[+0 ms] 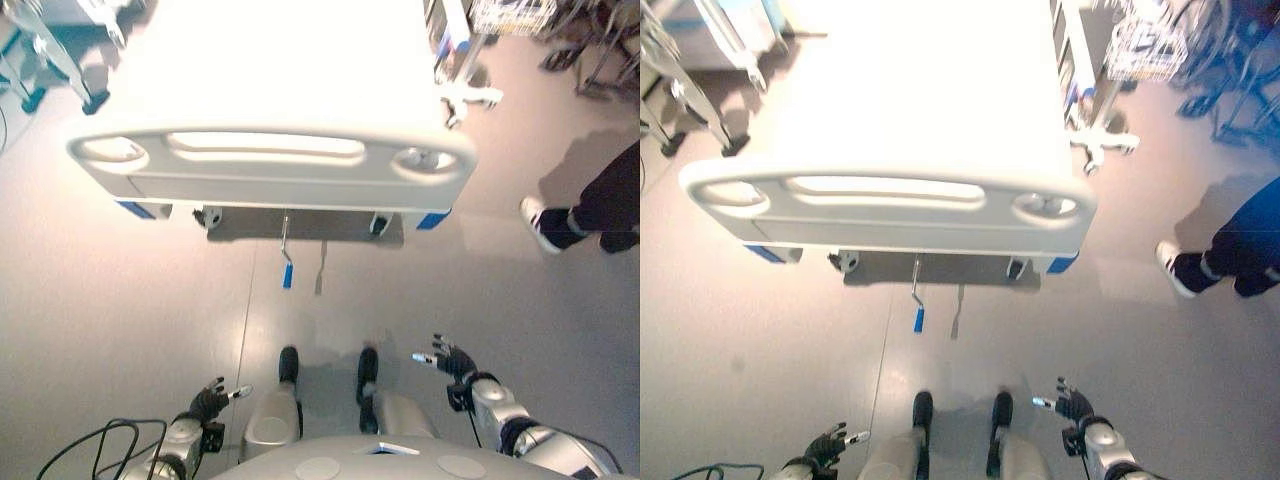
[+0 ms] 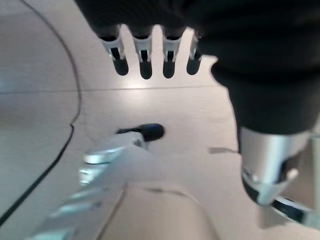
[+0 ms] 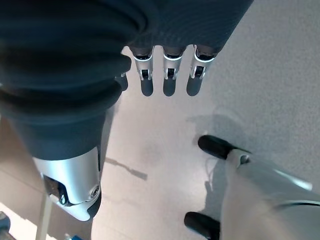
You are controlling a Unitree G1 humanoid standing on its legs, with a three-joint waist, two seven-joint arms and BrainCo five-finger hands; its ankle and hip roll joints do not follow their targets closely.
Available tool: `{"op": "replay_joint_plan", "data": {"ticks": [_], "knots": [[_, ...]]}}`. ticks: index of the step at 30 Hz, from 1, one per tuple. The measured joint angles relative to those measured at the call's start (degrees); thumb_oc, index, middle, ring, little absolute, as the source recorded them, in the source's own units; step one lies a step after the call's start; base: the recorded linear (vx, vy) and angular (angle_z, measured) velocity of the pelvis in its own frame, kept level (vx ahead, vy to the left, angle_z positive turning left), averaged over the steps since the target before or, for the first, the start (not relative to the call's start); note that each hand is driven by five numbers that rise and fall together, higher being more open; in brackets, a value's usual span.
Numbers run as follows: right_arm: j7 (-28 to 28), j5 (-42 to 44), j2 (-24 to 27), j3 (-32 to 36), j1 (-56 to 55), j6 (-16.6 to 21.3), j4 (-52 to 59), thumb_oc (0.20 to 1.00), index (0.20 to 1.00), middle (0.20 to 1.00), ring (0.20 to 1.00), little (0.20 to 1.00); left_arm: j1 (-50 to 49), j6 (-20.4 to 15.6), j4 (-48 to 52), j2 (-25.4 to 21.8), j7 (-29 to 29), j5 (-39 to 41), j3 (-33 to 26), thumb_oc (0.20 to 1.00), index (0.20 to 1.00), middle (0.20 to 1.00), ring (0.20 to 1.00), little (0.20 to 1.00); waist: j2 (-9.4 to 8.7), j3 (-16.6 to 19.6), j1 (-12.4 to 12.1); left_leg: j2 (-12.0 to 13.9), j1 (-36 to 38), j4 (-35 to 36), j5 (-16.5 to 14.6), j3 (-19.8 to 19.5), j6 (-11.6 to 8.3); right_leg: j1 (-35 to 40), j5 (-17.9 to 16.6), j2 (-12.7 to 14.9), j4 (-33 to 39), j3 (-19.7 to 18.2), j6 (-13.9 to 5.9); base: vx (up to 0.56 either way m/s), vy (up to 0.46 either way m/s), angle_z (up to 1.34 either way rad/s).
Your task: Raise the hospital bed
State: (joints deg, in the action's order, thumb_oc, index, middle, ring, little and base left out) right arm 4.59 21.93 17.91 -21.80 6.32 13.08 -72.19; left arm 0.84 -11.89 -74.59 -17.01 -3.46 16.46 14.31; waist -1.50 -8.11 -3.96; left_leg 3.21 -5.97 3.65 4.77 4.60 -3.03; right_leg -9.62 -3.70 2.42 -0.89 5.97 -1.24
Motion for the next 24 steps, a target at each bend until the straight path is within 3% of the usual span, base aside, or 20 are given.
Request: {"op": "replay_joint_plan", "data": {"ticks": [7,24], "knots": [[1.6,-2.3,-1.6,1.9,-6.6,-2.2,-1.6,1.0,1.0,1.0,1.0,1.0,-4.7,0.2,-0.9,1.0,-1.1,-2.2,-2.7,1.0,1.0,1.0,1.0,1.0,-0.41,6.4,0.1,0.5,7.9,1.7,-1.9,0.1,-0.56,10.2,-0.3,-0.6,5.5,0.6,0.05,0.11,0.024,0.0],[2.6,-3.4,-3.5,2.0,-8.8,-3.2,-2.4,1.0,1.0,1.0,1.0,1.0,-6.1,0.2,-2.0,1.0,-1.7,-9.0,-3.3,1.0,1.0,1.0,1.0,1.0,-1.32,9.5,0.1,1.1,10.4,1.7,-2.5,0.5,-1.18,12.5,0.1,-1.4,6.0,0.1,0.59,0.03,0.0,0.0]]}}
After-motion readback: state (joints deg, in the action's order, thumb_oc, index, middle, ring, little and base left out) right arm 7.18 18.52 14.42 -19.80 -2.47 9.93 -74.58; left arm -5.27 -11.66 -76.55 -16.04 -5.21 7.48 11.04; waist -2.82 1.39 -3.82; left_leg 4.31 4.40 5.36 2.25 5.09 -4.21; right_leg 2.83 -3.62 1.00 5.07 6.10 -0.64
